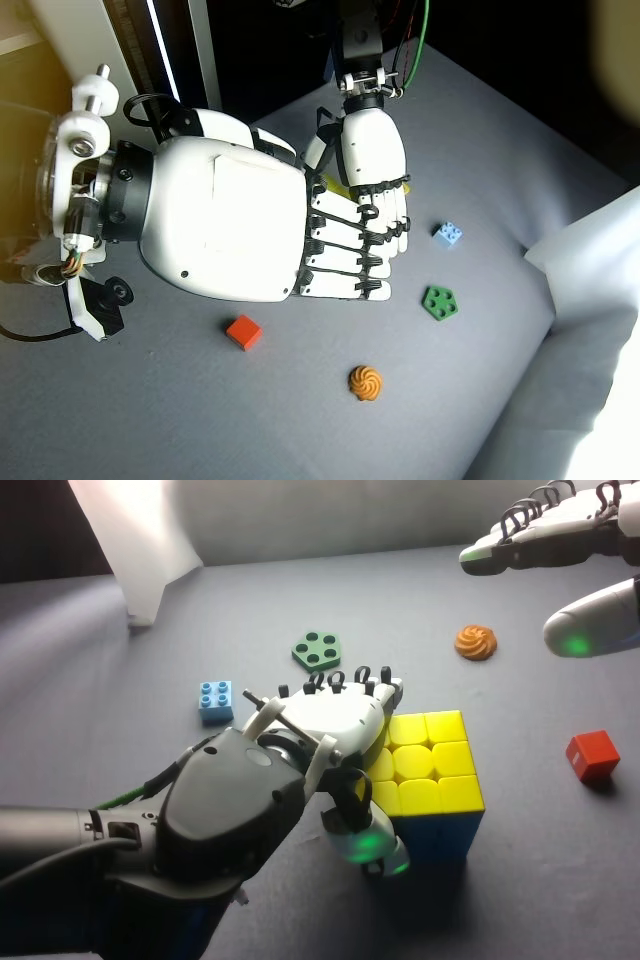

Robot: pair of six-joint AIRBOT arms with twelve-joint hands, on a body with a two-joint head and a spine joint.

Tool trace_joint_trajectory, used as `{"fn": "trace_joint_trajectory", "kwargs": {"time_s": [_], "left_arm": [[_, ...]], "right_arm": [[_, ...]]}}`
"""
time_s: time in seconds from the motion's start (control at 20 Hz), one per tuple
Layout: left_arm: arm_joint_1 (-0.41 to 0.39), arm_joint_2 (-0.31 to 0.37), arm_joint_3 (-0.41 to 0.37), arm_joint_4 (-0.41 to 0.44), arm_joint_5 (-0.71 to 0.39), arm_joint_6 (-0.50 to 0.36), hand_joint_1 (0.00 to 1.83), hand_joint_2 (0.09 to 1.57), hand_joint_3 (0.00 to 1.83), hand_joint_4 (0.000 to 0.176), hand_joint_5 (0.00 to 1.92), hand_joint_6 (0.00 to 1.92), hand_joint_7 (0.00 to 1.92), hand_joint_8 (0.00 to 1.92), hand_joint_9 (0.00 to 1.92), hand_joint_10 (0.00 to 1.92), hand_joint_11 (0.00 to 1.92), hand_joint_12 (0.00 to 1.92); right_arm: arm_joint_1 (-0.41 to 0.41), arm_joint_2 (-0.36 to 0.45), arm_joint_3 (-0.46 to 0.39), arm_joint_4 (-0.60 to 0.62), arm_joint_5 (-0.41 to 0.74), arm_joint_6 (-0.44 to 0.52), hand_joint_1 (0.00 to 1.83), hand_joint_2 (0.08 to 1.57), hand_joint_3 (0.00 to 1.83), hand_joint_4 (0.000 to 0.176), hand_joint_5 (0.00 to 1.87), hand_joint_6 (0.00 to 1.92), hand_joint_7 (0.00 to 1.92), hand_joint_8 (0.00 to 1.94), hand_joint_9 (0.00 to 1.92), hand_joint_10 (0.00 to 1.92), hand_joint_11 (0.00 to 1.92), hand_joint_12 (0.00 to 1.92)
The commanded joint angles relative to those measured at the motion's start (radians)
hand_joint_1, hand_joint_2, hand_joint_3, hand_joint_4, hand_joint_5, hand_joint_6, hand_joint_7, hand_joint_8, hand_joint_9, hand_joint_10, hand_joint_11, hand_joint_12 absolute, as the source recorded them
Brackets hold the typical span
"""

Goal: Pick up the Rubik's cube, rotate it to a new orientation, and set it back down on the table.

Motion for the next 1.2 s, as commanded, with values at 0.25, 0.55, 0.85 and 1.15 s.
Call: {"fn": "trace_joint_trajectory", "kwargs": {"time_s": [0.25, 0.55, 0.85, 1.15], "left_arm": [[0.013, -0.018, 0.009, 0.046, -0.002, -0.013, 1.11, 0.84, 0.01, 0.0, 0.05, 0.01, 0.0, 0.0, 0.0, 0.0, 0.0, 0.0], [0.009, -0.02, 0.013, 0.05, -0.002, -0.015, 1.13, 0.86, 0.01, 0.0, 0.09, 0.02, 0.0, 0.0, 0.0, 0.0, 0.0, 0.0], [0.005, -0.024, 0.011, 0.05, -0.002, -0.015, 1.18, 0.92, 0.0, 0.0, 0.23, 0.01, 0.16, 0.01, 0.12, 0.01, 0.0, 0.43], [0.005, -0.024, 0.012, 0.051, -0.002, -0.015, 1.47, 1.2, 0.0, 0.0, 0.66, 1.2, 0.78, 1.16, 0.81, 1.27, 0.6, 1.74]], "right_arm": [[0.01, 0.0, -0.005, 0.053, -0.011, 0.006, 0.11, 1.27, 0.0, 0.0, 0.09, 0.01, 0.06, 0.01, 0.01, 0.0, 0.01, 0.01], [0.009, 0.0, -0.005, 0.053, -0.011, 0.005, 0.07, 1.27, 0.0, 0.0, 0.09, 0.0, 0.07, 0.0, 0.01, 0.0, 0.02, 0.02], [0.009, 0.0, -0.007, 0.051, -0.009, 0.004, 0.06, 1.27, 0.0, 0.0, 0.12, 0.0, 0.09, 0.0, 0.04, 0.0, 0.02, 0.04], [0.009, 0.0, -0.007, 0.048, -0.005, 0.004, 0.07, 1.27, 0.0, 0.0, 0.13, 0.0, 0.1, 0.0, 0.05, 0.0, 0.0, 0.13]]}}
